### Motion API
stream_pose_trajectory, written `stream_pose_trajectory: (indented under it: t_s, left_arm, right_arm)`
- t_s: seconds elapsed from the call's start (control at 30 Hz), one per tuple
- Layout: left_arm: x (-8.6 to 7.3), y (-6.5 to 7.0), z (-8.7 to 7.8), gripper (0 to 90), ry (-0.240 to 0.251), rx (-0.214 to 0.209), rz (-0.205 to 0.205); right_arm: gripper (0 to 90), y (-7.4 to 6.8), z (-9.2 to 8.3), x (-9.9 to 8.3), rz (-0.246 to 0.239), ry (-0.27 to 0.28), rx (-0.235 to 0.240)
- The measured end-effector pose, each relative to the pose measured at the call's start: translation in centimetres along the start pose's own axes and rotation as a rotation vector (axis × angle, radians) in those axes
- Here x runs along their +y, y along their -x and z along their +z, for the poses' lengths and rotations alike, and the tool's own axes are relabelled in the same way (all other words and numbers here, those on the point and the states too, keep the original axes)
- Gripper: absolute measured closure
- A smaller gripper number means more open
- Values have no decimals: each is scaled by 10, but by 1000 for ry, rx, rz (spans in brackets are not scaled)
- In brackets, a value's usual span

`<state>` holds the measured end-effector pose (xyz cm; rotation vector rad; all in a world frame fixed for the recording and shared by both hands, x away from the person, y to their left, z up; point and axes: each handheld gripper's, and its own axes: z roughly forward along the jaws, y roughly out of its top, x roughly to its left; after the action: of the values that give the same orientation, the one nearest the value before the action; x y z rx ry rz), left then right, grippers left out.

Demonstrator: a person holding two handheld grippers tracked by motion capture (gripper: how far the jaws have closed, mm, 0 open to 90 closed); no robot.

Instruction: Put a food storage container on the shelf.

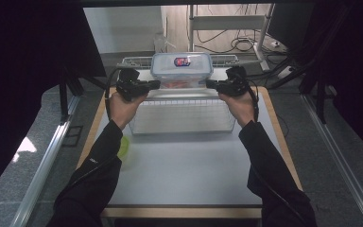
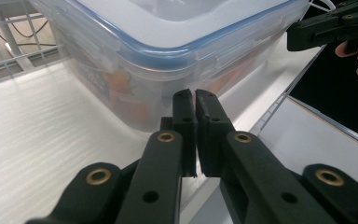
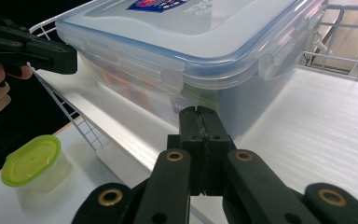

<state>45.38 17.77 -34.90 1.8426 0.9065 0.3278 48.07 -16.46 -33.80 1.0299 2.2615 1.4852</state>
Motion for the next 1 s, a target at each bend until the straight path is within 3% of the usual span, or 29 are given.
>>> stream_pose_trajectory:
  t_s: [0.23,0.5,0.73,1.0]
  left_arm:
    - [-1,6,0,850,-5,15,36]
    - [-10,19,-8,599,18,-11,53]
    - [-24,34,-18,436,30,-45,82]
    - [-47,56,-21,290,16,-11,187]
  right_arm:
    - [886,-2,0,0,-12,-5,-12]
    - [638,-10,-8,-5,-22,16,-48]
    - [426,-22,-15,-14,-78,18,-48]
    - [308,-36,-19,-31,-119,6,-31]
